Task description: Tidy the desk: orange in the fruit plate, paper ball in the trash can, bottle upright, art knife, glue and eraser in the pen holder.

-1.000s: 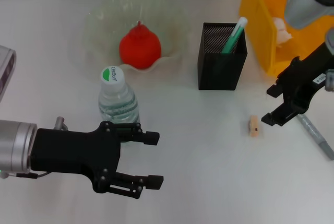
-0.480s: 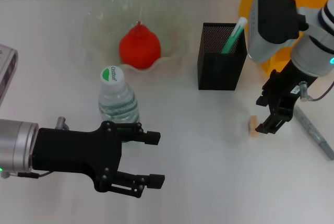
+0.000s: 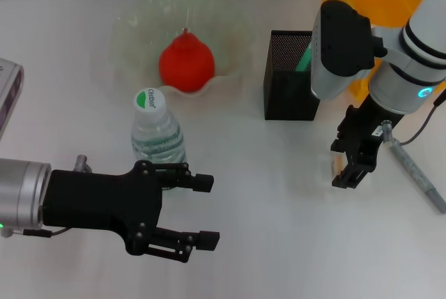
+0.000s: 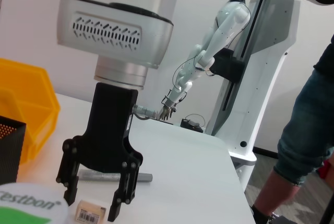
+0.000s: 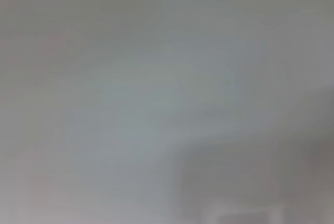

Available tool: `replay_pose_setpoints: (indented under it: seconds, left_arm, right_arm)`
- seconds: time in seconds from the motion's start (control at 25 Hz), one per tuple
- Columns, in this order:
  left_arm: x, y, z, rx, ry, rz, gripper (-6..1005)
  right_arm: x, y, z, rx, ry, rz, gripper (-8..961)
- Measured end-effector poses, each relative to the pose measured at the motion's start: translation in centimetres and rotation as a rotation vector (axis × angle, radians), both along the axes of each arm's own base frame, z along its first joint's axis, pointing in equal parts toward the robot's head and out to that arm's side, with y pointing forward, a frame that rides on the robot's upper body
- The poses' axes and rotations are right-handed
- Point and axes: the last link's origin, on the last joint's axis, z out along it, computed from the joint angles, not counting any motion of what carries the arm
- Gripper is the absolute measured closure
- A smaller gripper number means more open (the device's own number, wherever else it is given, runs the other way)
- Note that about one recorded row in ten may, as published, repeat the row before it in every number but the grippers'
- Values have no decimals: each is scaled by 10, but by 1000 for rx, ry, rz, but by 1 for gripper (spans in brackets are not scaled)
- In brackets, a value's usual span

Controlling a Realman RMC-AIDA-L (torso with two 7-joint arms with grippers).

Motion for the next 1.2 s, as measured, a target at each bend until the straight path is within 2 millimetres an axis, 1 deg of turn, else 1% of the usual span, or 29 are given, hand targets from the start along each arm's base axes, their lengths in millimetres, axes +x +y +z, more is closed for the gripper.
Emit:
replay_pose_setpoints:
  seconds: [0.4,0.68,0.8,0.84,0.88,0.92,0.96,1.08,1.2]
  left_arm:
    - [-1,0,0,1,5,2,153]
    - [0,0,0,1,5,1,153]
    - [-1,0,0,0,4,2,153]
    - [-1,0,0,0,4,2,153]
    - [-1,0,0,-2,4,7,153]
    - [-1,0,0,-3,3,10,153]
    - [-1,0,0,-3,2,10,153]
    - [-1,0,0,-5,2,9,153]
    - [0,0,-1,-10,2,5,153]
  right_arm:
    - [4,-1,-5,-1,0,-8,354]
    - [3,0,-5,5,1,-5,475]
    - [0,-2,-1,3,8,-14,527]
    - [-3,-4,2,-1,14,-16,544]
    - [-6,-6,7,-4,26,-19,541]
    - [-16,-8,24,19,76,-10,538]
    - [-16,-8,24,19,76,-10,534]
    - [-36,-8,58,94,158,21,525]
    - [-51,-3,86,191,205,57,515]
